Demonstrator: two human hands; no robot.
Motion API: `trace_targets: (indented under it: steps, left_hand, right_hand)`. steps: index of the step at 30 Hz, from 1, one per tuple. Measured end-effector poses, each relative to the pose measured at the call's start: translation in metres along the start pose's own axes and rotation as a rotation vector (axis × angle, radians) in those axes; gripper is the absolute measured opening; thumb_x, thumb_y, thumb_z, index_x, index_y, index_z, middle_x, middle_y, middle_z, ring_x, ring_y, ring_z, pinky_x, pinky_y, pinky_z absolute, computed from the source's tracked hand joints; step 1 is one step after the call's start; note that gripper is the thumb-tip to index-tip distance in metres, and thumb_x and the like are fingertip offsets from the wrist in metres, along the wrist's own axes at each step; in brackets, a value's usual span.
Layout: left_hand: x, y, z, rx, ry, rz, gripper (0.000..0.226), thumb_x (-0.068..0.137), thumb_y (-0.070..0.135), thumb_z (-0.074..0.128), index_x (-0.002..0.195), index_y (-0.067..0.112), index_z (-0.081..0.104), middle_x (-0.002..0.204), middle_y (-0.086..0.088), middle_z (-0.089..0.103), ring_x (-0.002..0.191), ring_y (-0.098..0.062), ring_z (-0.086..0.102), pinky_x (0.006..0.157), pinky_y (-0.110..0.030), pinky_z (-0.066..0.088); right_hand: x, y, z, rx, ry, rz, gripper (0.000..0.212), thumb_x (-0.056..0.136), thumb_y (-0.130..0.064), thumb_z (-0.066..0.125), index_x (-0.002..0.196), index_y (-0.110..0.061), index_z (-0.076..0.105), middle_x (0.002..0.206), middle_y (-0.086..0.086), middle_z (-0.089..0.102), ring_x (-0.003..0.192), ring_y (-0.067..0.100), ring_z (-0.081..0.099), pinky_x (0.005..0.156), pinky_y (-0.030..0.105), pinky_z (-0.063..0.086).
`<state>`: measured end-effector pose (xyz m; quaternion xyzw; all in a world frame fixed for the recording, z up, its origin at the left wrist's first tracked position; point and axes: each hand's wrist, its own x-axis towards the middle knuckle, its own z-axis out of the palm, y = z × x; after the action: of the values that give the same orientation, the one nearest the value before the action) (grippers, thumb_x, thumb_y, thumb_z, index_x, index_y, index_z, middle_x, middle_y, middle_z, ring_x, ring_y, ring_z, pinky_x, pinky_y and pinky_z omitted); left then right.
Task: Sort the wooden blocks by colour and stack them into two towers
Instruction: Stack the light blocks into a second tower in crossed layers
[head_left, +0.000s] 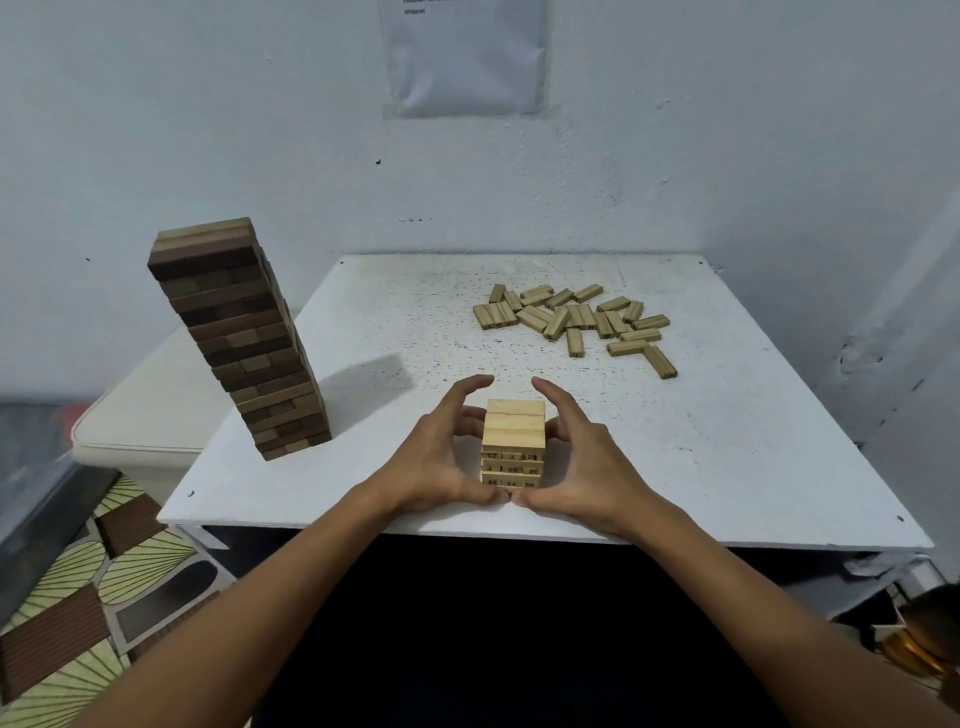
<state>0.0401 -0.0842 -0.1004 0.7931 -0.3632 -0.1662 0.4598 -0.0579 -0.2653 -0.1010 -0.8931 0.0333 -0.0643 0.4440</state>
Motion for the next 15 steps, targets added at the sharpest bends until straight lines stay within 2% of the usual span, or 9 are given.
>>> trace_targets:
  steps: [5,11,15]
  left_hand:
    - [0.008,0.005,0.006,0.001,-0.003,0.003,0.116,0.042,0.038,0.084,0.143,0.032,0.028,0.118,0.000,0.062,0.110,-0.003,0.061,0.096,-0.015,0.043]
    - [0.029,0.015,0.024,0.005,-0.040,0.032,0.115,0.043,0.037,0.084,0.143,0.029,0.029,0.117,-0.002,0.062,0.110,-0.004,0.060,0.098,-0.023,0.047]
    - [0.045,0.023,0.041,-0.023,-0.062,0.033,0.111,0.047,0.025,0.087,0.143,0.032,0.030,0.116,-0.002,0.062,0.111,-0.007,0.060,0.097,-0.034,0.052]
  right_hand:
    - [-0.002,0.004,-0.010,-0.003,0.002,0.019,0.113,0.052,-0.046,0.081,0.140,-0.059,0.011,0.111,-0.009,0.063,0.112,0.013,0.057,0.103,0.043,0.044]
    - [-0.009,0.016,-0.031,0.011,0.035,0.054,0.115,0.055,-0.039,0.085,0.142,-0.056,0.013,0.117,-0.006,0.063,0.114,0.011,0.056,0.102,0.040,0.048]
    - [-0.014,0.027,-0.049,0.017,0.060,0.076,0.115,0.058,-0.034,0.087,0.146,-0.050,0.015,0.122,-0.003,0.062,0.115,0.011,0.057,0.100,0.037,0.050]
